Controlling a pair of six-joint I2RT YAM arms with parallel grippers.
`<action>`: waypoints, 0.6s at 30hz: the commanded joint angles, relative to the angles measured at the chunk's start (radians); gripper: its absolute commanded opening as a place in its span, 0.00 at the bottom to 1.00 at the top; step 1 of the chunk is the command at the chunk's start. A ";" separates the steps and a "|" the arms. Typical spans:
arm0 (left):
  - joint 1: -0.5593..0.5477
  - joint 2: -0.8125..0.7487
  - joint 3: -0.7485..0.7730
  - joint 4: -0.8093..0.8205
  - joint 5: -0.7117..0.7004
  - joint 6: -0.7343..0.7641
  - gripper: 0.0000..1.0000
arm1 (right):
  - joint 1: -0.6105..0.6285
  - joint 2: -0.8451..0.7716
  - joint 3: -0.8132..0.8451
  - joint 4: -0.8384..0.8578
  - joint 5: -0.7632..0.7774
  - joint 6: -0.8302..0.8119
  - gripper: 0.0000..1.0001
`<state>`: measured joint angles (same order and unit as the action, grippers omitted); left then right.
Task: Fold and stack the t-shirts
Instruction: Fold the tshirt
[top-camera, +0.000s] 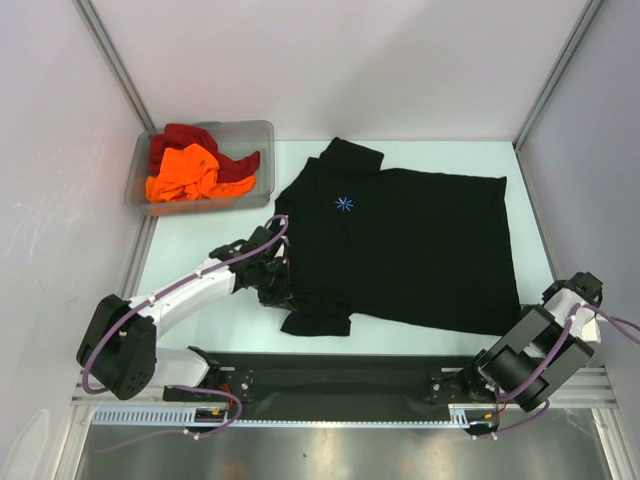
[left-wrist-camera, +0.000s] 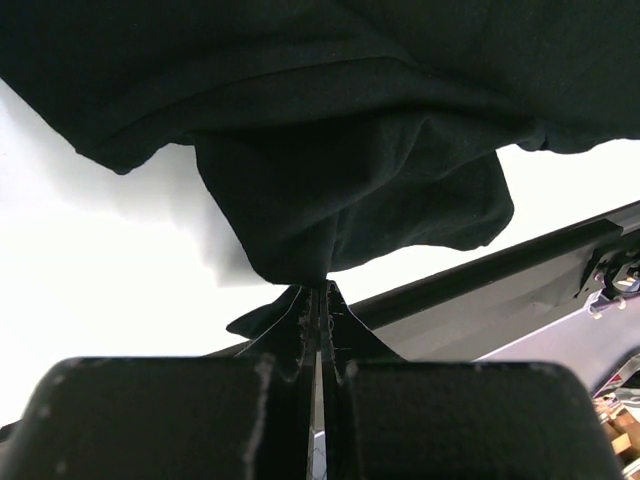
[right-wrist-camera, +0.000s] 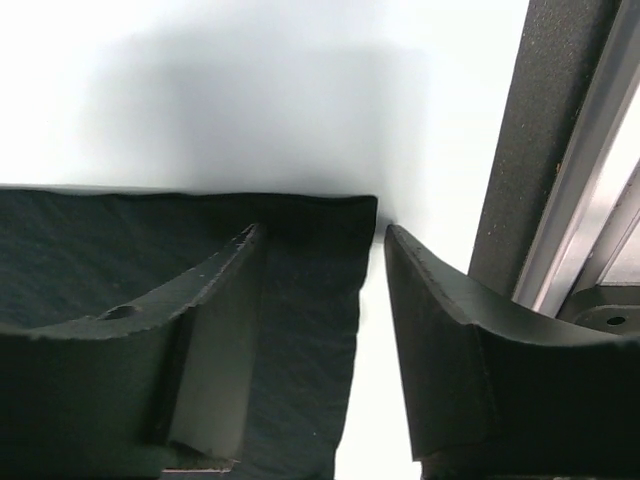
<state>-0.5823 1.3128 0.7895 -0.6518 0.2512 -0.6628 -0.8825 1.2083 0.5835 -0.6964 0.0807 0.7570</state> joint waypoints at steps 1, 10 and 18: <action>0.010 -0.041 0.024 0.023 0.010 0.002 0.00 | 0.016 0.028 -0.021 0.060 0.051 0.022 0.54; 0.009 -0.202 -0.091 0.055 -0.026 -0.109 0.00 | 0.031 0.051 0.047 -0.025 0.117 -0.005 0.15; 0.009 -0.371 -0.154 0.000 -0.052 -0.179 0.00 | 0.057 0.076 0.061 -0.077 0.139 -0.007 0.02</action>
<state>-0.5800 1.0088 0.6491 -0.6384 0.2169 -0.7898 -0.8368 1.2675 0.6266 -0.7120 0.1497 0.7517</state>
